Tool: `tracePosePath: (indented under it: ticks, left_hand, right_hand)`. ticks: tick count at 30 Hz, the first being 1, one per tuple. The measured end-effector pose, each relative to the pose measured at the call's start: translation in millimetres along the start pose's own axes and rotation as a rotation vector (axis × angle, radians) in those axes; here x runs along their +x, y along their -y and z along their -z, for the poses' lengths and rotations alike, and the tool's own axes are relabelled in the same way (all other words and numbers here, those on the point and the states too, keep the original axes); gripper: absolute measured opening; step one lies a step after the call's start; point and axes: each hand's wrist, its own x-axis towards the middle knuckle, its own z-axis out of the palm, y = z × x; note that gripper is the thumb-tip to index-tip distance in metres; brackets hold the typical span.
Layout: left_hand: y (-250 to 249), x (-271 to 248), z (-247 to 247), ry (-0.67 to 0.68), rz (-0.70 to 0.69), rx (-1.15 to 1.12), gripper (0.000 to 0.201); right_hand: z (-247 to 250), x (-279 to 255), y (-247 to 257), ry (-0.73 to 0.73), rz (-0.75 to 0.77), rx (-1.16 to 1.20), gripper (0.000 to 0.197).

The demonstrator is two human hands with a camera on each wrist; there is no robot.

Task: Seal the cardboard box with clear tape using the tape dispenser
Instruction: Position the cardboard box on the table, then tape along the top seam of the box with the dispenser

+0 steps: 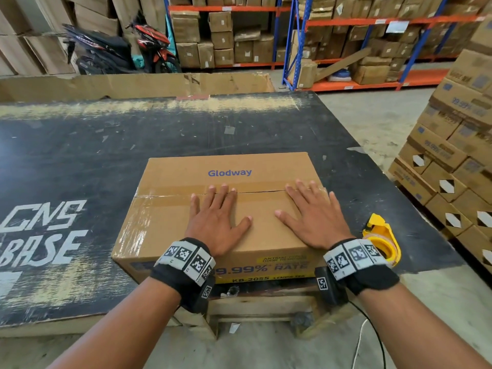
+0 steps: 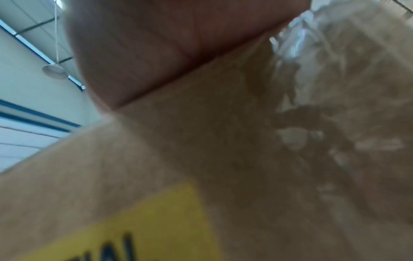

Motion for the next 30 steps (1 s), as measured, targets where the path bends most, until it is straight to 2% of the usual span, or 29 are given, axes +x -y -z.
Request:
tracePosePath:
  ticks: [4,6,7,9,10,12,13,14,17,19,21,23,24,27,30]
  left_hand:
    - [-42,12,-6,-0.012,-0.086,-0.054,0.078]
    - [-60,19,-10,0.017,-0.100,-0.069,0.077]
    - [-65,21,-12,0.021,-0.097,-0.064,0.078]
    - [-65,22,-15,-0.006,-0.098,-0.046,0.082]
    - [-63,22,-17,-0.027,-0.102,-0.044,0.083]
    - [-60,19,-21,-0.069,-0.108,-0.044,0.081]
    - [-59,20,-22,-0.086,-0.109,-0.041,0.079]
    - [-60,21,-23,-0.097,-0.106,-0.037,0.077]
    - [-61,22,-25,-0.108,-0.093,-0.037,0.075]
    - [-62,21,-23,-0.107,-0.083,-0.049,0.075]
    - [-65,19,-21,-0.109,-0.072,-0.062,0.075]
    - [-68,18,-18,-0.118,-0.063,-0.074,0.074]
    - [-69,18,-17,-0.118,-0.061,-0.076,0.074]
    - [-69,17,-17,-0.105,-0.058,-0.072,0.075]
    - [-69,16,-16,-0.106,-0.045,-0.076,0.075]
  right_hand:
    - [2,-2,1,-0.013,0.014,0.047,0.074]
    - [10,-2,-8,-0.016,0.037,0.232,0.063]
    - [16,-3,-17,-0.029,0.029,0.424,0.058]
    - [27,-8,-44,-0.170,-0.070,0.806,0.054]
    - [28,-13,-65,-0.285,-0.161,0.868,0.053]
    - [19,-25,-114,-0.434,-0.367,0.727,0.049]
    - [11,-31,-140,-0.420,-0.465,0.615,0.050]
    - [2,-37,-163,-0.344,-0.548,0.520,0.055]
    - [-30,-45,-211,-0.046,-0.684,0.425,0.080]
    - [-49,-43,-222,0.036,-0.704,0.457,0.083]
    - [-63,-37,-226,0.018,-0.695,0.473,0.062]
    - [-72,-29,-229,-0.052,-0.692,0.491,0.038]
    - [-75,-27,-229,-0.090,-0.690,0.522,0.032]
    - [-75,-25,-232,-0.234,-0.660,0.686,0.027]
    - [-59,-26,-230,-0.358,-0.589,1.002,0.024]
